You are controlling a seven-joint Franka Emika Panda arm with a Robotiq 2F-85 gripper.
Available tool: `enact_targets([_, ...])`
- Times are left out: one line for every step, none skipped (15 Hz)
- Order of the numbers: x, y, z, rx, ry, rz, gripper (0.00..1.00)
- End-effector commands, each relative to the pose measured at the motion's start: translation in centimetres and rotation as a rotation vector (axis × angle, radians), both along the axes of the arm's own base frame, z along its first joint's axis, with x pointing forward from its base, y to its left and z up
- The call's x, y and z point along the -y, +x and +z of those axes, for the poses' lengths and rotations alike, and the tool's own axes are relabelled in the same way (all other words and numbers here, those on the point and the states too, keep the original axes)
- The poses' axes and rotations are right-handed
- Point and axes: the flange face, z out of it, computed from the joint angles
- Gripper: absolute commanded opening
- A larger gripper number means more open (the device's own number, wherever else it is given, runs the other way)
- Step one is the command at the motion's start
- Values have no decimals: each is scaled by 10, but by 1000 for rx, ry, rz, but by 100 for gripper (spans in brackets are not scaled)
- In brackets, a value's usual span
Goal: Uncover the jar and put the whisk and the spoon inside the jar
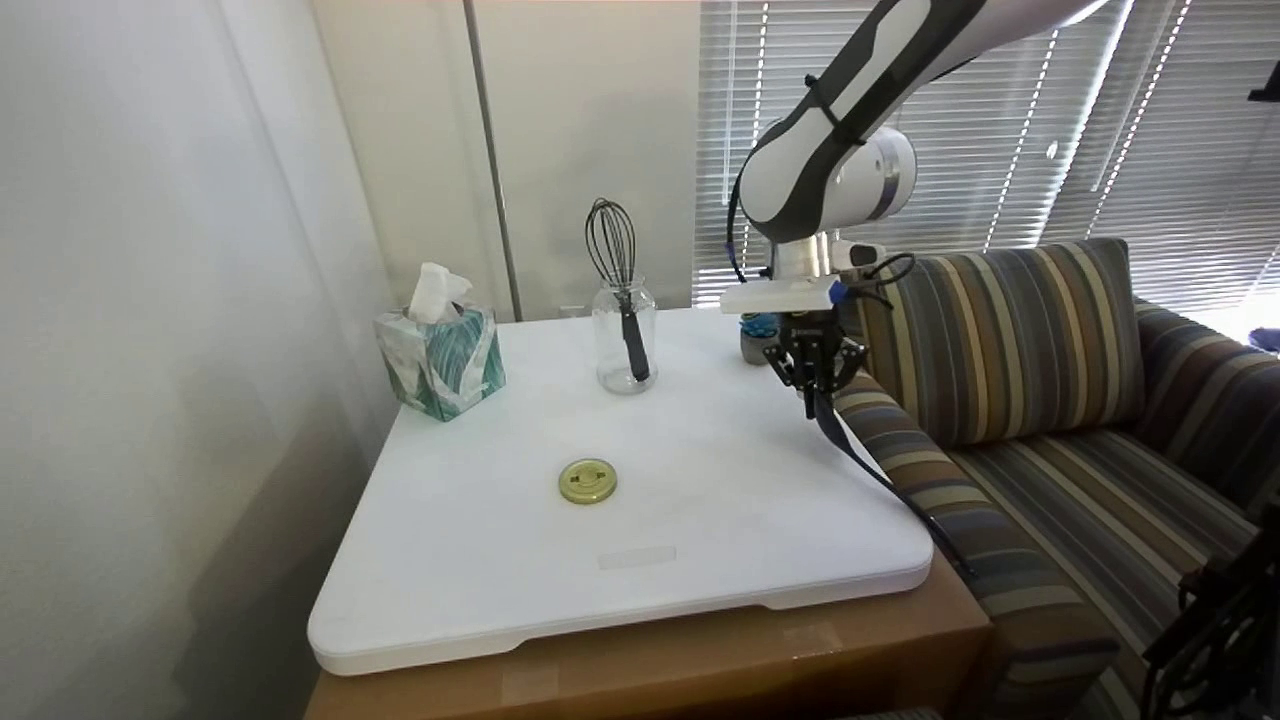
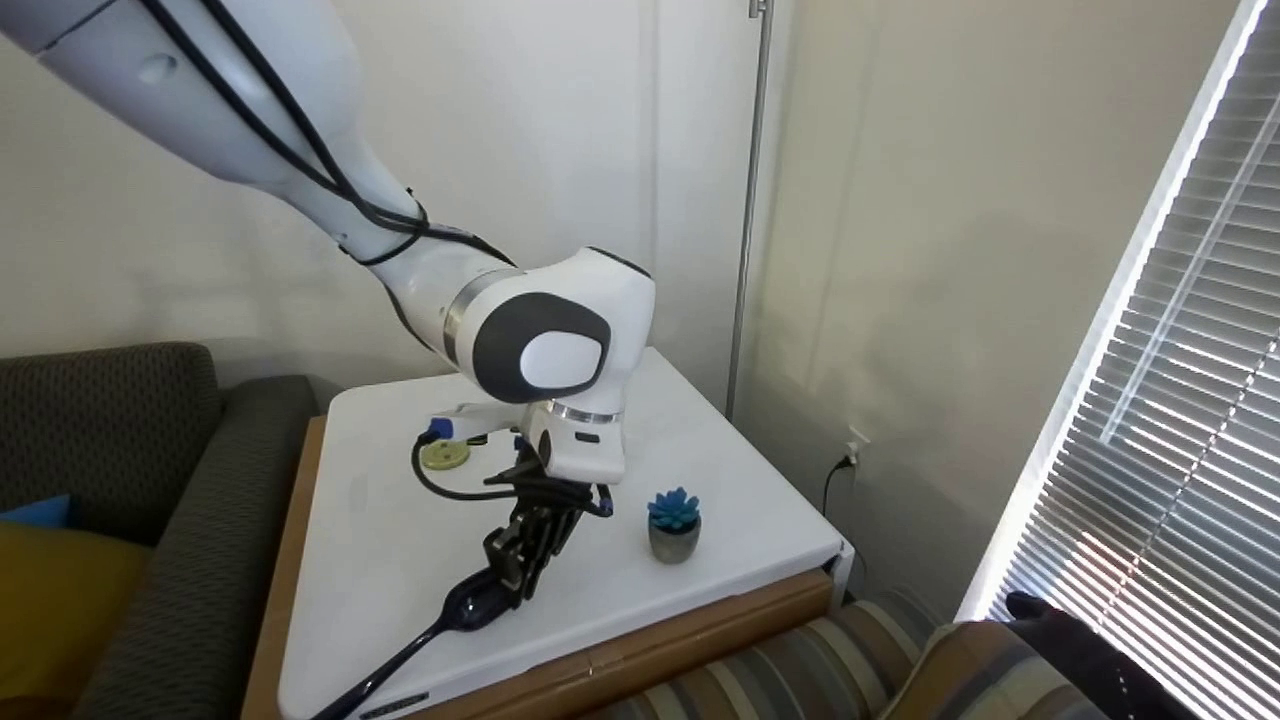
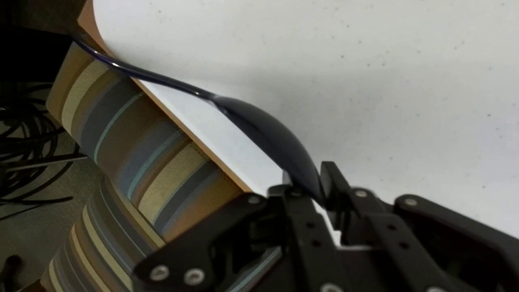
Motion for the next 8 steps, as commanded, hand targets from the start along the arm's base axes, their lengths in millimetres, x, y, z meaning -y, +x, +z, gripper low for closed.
enact_targets([3, 8, 27, 59, -26, -31, 4])
enact_targets([3, 11, 36, 75, -30, -30, 3])
enact_targets([3, 14, 47, 94, -40, -28, 3])
enact_targets([3, 18, 58, 116, -50, -27, 4])
enact_targets([1, 23, 71, 138, -63, -20, 4])
enact_targets([1, 26, 82, 155, -77, -12, 2])
enact_targets([-1, 30, 95, 171, -96, -1, 2])
enact_targets([-4, 33, 108, 192, -113, 9, 3])
